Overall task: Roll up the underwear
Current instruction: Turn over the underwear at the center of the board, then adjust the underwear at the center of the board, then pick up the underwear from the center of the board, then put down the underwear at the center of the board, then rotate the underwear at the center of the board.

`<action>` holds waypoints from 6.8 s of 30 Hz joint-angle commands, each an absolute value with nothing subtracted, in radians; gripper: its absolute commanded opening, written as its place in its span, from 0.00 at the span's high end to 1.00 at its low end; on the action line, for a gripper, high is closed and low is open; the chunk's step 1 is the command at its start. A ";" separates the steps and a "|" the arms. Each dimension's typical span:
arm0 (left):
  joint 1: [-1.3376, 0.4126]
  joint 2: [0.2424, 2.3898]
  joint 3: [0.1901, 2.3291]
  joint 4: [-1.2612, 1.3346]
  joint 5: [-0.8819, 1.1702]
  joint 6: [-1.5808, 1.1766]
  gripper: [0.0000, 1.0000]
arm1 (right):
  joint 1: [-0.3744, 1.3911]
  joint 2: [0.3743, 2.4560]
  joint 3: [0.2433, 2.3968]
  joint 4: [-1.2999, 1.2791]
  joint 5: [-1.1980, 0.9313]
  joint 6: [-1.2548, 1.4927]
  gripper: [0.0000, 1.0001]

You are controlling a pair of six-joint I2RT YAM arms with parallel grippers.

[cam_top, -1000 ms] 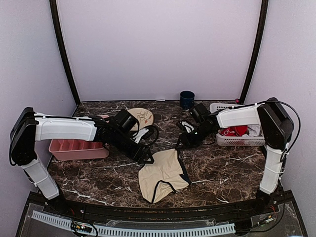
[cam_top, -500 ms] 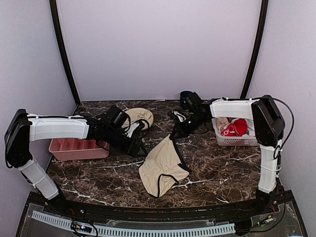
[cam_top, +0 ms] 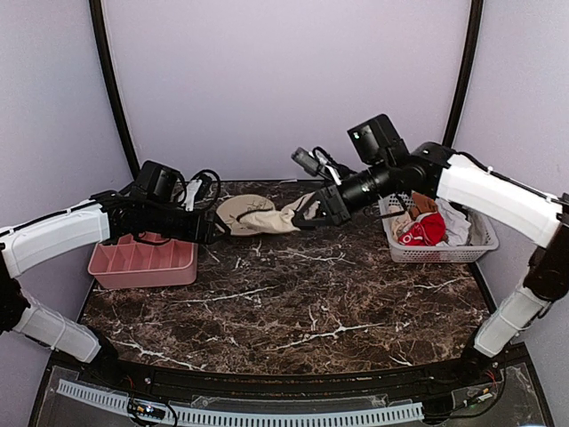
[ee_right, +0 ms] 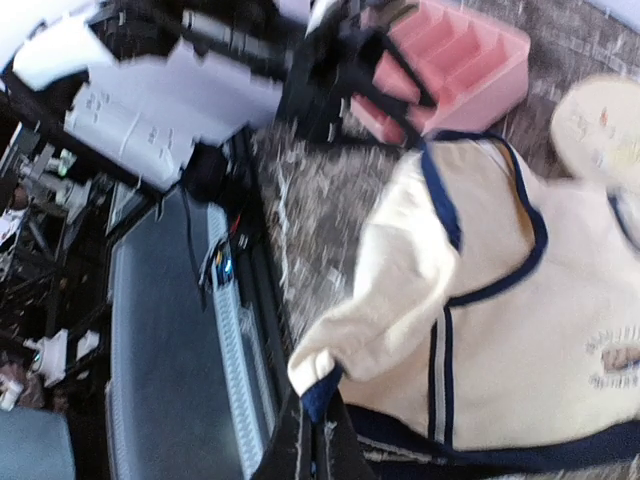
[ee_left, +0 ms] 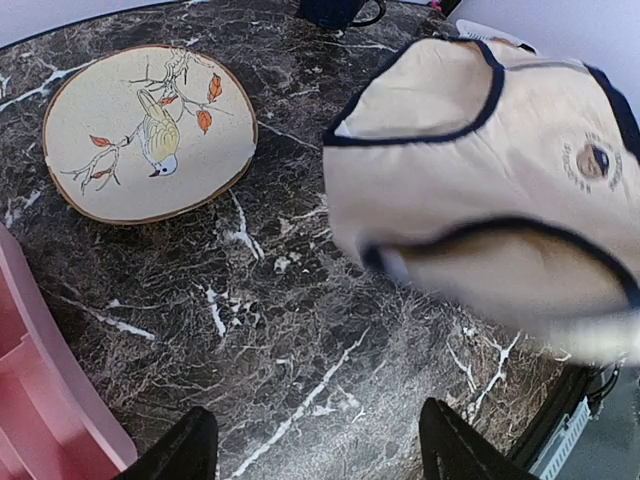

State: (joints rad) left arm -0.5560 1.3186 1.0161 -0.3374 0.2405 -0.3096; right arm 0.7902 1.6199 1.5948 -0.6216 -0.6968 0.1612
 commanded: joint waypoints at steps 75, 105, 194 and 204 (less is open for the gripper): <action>-0.625 1.723 1.167 -0.532 0.114 -0.287 0.61 | 0.686 1.668 0.845 -0.406 -0.368 0.607 1.00; -0.621 1.503 1.247 -0.401 0.117 -0.156 1.00 | 0.670 1.404 1.141 -0.464 -0.202 0.196 1.00; -0.837 1.758 0.981 -0.530 0.236 -0.220 0.74 | 0.786 1.969 1.259 -0.338 -0.500 0.381 0.89; -0.804 1.755 1.043 -0.599 0.200 -0.076 0.72 | 0.768 1.890 1.123 -0.380 -0.388 0.411 0.91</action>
